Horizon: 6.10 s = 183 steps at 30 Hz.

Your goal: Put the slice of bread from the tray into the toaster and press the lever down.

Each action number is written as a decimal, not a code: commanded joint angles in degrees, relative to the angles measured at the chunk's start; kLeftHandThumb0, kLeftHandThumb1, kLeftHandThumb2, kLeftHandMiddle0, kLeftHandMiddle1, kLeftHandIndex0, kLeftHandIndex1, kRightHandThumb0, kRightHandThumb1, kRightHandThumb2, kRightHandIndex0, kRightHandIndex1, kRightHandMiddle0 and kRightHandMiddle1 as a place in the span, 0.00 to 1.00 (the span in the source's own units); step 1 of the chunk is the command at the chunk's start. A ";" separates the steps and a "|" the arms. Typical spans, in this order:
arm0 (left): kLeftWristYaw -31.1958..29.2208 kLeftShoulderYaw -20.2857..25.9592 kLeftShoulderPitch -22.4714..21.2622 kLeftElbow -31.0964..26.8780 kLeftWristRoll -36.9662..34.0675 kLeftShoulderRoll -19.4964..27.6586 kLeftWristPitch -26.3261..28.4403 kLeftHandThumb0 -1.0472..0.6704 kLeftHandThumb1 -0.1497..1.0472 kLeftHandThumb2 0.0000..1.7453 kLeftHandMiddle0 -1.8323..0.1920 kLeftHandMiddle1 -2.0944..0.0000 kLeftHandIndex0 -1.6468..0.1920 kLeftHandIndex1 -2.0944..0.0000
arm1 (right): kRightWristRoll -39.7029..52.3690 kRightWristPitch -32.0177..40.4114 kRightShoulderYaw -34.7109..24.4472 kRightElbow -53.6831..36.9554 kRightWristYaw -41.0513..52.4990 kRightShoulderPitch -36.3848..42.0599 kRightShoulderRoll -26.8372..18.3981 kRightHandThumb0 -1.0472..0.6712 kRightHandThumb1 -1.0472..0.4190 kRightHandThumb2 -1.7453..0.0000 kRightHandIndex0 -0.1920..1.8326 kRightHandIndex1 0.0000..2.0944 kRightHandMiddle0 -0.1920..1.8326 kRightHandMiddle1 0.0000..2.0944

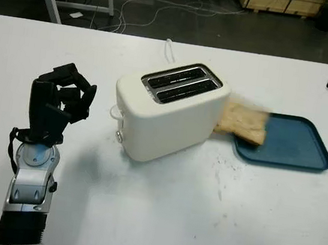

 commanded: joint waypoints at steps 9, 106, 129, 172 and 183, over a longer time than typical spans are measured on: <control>0.23 -0.41 -0.11 -0.31 0.15 0.08 -0.29 0.11 0.67 0.44 0.21 0.29 0.28 0.28 | 11.77 -1.78 -0.74 1.12 21.20 -6.44 8.60 0.29 0.09 0.86 0.55 0.83 0.49 0.74; -0.63 0.15 0.65 -0.99 -0.69 0.26 0.45 0.10 0.67 0.42 0.21 0.29 0.28 0.29 | -18.54 30.31 13.21 -9.88 7.64 37.48 6.79 0.24 0.11 0.99 0.24 0.01 0.23 0.00; -0.96 0.08 0.66 -1.20 -0.88 0.20 0.36 0.09 0.68 0.40 0.22 0.29 0.28 0.28 | -25.82 40.77 20.66 -4.73 -11.57 35.90 11.34 0.31 0.09 0.98 0.29 0.04 0.27 0.02; -1.40 0.36 1.10 -1.66 -1.39 -0.10 0.07 0.09 0.70 0.37 0.21 0.30 0.27 0.30 | -26.09 36.63 21.87 -4.59 -18.78 28.68 8.57 0.39 0.09 0.65 0.54 0.83 0.19 0.83; -1.40 0.11 0.93 -1.50 -1.20 0.03 -0.03 0.09 0.70 0.37 0.21 0.31 0.27 0.30 | -22.48 31.78 16.09 -7.11 -16.82 24.08 5.30 0.36 0.09 0.72 0.50 0.83 0.31 0.83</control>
